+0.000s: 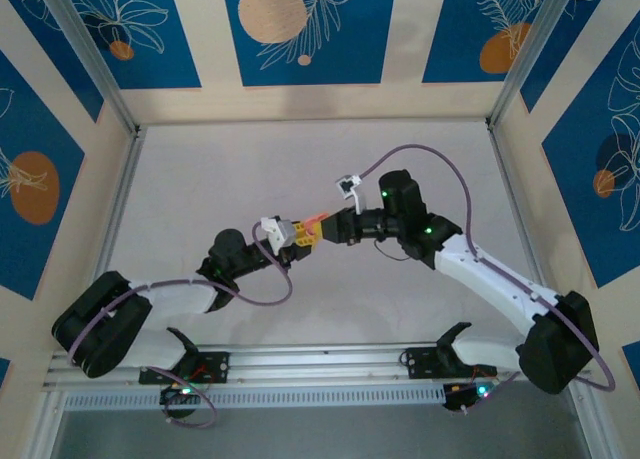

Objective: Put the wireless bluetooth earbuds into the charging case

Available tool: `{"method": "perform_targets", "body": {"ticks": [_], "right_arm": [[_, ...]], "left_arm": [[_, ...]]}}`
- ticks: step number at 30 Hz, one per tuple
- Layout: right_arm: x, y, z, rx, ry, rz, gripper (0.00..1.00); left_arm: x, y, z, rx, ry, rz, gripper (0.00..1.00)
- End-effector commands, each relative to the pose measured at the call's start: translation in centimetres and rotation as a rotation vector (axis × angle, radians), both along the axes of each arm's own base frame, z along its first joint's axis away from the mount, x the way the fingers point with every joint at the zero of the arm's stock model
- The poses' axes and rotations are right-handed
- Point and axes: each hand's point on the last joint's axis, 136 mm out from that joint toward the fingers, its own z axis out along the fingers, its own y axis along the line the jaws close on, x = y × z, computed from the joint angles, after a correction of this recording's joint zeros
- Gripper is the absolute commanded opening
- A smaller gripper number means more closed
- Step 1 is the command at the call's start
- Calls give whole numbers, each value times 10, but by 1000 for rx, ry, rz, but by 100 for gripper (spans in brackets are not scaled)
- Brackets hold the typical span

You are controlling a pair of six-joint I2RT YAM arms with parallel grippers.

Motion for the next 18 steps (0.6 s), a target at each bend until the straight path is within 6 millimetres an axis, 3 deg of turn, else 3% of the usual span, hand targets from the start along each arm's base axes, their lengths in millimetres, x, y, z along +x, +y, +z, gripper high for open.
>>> {"method": "perform_targets", "body": {"ticks": [1,8,18], "right_arm": [[-5,-14,29,22,-93,45,33],[5,-30,41,25,-130,76,53],[6,-17,24,49,-17,205,57]], "left_arm": [[-16,-6,11,-6,-34,-83,22],[-33,-9,14,6,-16,-176,22],[-46,-11,22,-3,-13,-249,23]]}}
